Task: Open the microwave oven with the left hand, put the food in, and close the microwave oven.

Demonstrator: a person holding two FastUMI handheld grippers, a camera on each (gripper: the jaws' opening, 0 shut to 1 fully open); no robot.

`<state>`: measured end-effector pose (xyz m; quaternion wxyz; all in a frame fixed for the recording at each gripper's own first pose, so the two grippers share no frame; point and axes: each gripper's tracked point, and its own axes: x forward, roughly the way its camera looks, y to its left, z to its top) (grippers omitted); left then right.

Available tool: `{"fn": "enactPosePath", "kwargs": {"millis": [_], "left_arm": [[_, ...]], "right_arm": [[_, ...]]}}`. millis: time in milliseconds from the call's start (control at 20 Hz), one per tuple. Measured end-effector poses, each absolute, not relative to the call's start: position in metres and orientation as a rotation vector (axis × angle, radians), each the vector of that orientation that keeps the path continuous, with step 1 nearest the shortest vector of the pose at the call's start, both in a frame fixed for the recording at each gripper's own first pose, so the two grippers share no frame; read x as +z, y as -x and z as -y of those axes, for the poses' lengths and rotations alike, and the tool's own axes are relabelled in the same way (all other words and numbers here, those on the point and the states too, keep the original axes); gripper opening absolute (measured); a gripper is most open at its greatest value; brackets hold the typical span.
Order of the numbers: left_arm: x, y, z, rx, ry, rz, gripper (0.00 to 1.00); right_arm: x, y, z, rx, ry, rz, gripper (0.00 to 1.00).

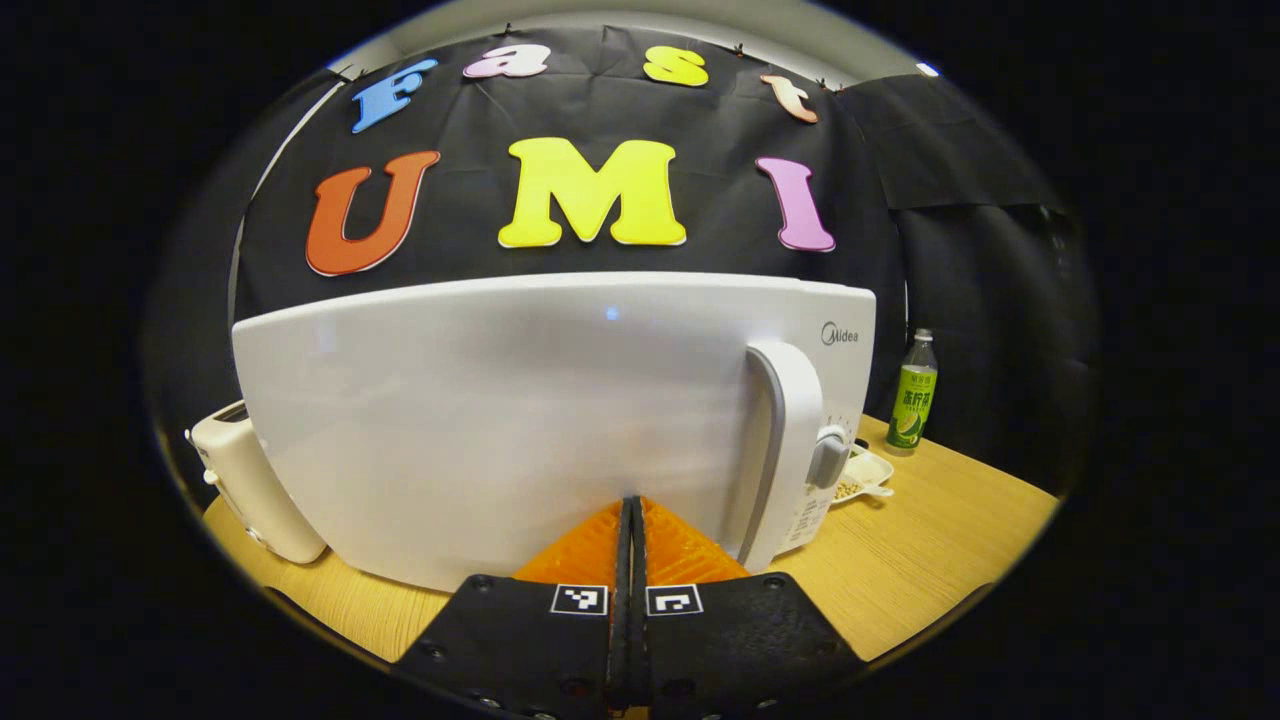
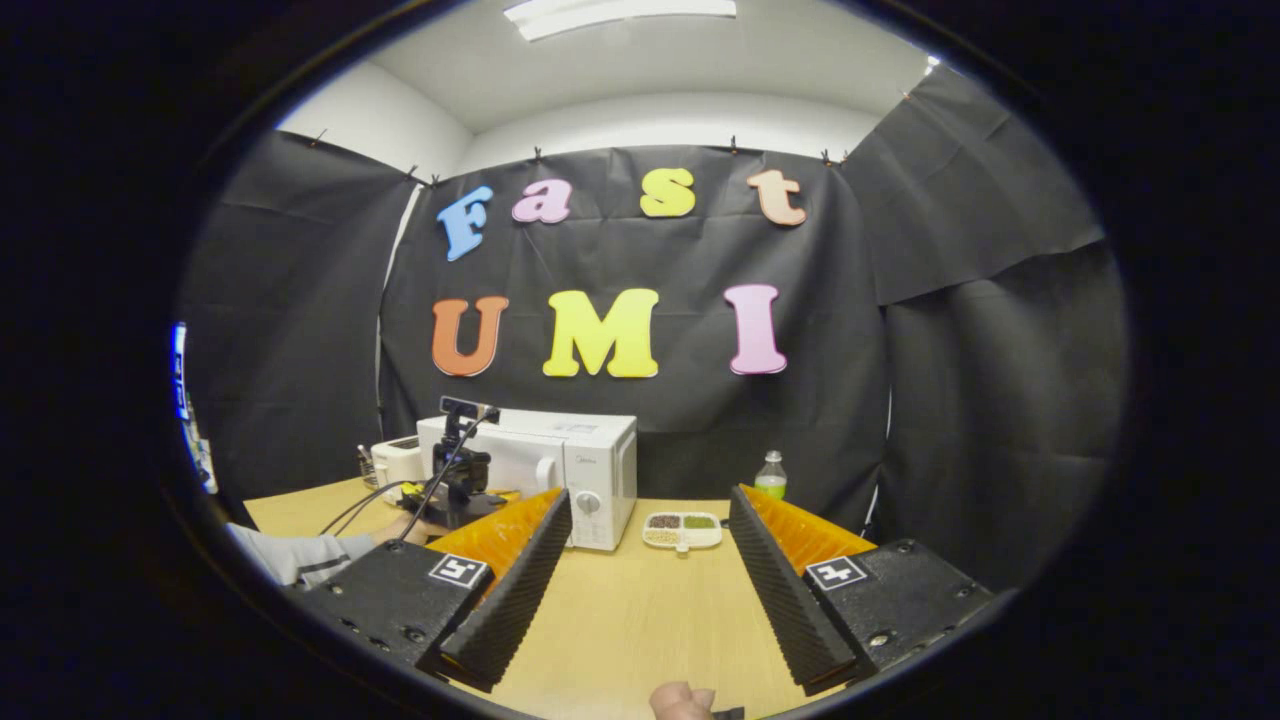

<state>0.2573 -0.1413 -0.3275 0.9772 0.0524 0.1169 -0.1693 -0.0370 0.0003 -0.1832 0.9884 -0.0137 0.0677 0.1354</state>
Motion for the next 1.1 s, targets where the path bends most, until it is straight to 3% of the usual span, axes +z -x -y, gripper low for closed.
{"fn": "enactPosePath", "kwargs": {"millis": [150, 200, 250, 550, 650, 750, 850, 900, 1050, 1100], "left_arm": [[-0.329, -0.255, 0.142, -0.324, -0.077, -0.254, 0.0], [-0.33, -0.256, 0.142, -0.323, -0.088, -0.258, 0.0], [-0.33, -0.255, 0.143, -0.325, -0.098, -0.254, 0.0], [-0.327, -0.232, 0.129, -0.278, -0.134, -0.281, 0.0], [-0.31, -0.206, 0.125, -0.283, -0.112, -0.258, 0.08], [-0.283, -0.18, 0.117, -0.266, -0.092, -0.207, 0.32], [-0.261, -0.156, 0.107, -0.243, -0.062, -0.191, 0.64], [-0.253, -0.143, 0.1, -0.228, -0.055, -0.195, 0.88], [-0.226, -0.104, 0.08, -0.186, -0.034, -0.208, 0.94], [-0.215, -0.09, 0.076, -0.19, -0.026, -0.206, 0.94]], "right_arm": [[-0.194, 0.026, 0.006, 0.254, 0.011, -0.156, 0.96], [-0.197, 0.024, 0.007, 0.251, 0.004, -0.163, 1.0], [-0.199, 0.023, 0.007, 0.25, 0.0, -0.167, 0.96], [-0.206, 0.019, 0.007, 0.231, -0.021, -0.182, 1.0], [-0.206, 0.02, 0.008, 0.222, -0.024, -0.182, 0.96], [-0.204, 0.022, 0.009, 0.212, -0.027, -0.18, 1.0], [-0.203, 0.026, 0.009, 0.204, -0.026, -0.184, 1.0], [-0.201, 0.028, 0.007, 0.203, -0.023, -0.183, 0.96], [-0.187, 0.038, 0.003, 0.2, -0.014, -0.166, 1.0], [-0.181, 0.041, 0.002, 0.197, -0.008, -0.155, 0.96]]}}
